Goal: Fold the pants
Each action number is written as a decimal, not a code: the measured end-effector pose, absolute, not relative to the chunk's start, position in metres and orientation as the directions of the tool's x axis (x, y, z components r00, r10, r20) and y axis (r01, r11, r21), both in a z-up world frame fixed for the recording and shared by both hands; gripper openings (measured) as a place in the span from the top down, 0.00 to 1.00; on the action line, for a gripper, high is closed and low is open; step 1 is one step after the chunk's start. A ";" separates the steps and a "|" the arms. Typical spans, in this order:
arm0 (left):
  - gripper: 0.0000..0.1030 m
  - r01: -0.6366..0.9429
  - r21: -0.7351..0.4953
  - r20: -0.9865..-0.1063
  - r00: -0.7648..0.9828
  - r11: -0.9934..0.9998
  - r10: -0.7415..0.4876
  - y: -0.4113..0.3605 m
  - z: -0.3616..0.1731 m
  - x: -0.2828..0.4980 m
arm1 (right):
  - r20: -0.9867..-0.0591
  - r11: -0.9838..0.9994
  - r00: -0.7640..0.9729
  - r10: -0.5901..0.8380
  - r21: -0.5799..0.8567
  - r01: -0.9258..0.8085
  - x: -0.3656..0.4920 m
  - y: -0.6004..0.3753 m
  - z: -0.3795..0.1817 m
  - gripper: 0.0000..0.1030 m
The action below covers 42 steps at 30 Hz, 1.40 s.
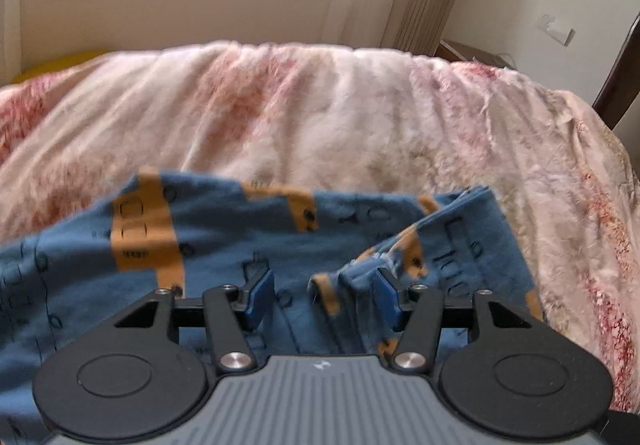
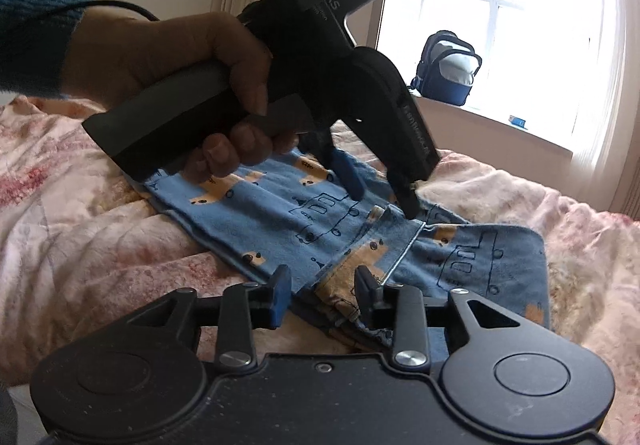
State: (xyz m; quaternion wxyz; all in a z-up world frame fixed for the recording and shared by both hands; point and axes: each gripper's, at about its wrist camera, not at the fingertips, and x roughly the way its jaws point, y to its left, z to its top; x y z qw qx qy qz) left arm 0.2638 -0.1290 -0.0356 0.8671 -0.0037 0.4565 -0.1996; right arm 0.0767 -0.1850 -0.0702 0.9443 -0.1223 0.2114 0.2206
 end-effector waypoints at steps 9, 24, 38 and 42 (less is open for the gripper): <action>0.58 0.344 -0.236 -0.795 0.470 0.909 -0.384 -0.139 -0.041 0.269 | -0.482 0.873 0.808 0.338 -0.160 -0.461 0.082 -0.181 -0.078 0.62; 0.78 0.319 -0.243 -0.807 0.458 0.916 -0.374 -0.147 -0.032 0.266 | -0.476 0.881 0.809 0.344 -0.133 -0.453 0.078 -0.184 -0.069 0.87; 0.79 0.307 -0.245 -0.820 0.440 0.920 -0.365 -0.054 -0.003 0.270 | -0.454 0.828 0.734 0.505 0.015 -0.561 0.092 -0.145 -0.026 0.88; 0.78 0.287 -0.245 -0.827 0.437 0.926 -0.354 -0.029 -0.020 0.272 | -0.480 0.791 0.684 0.550 0.035 -0.611 0.102 -0.118 -0.038 0.88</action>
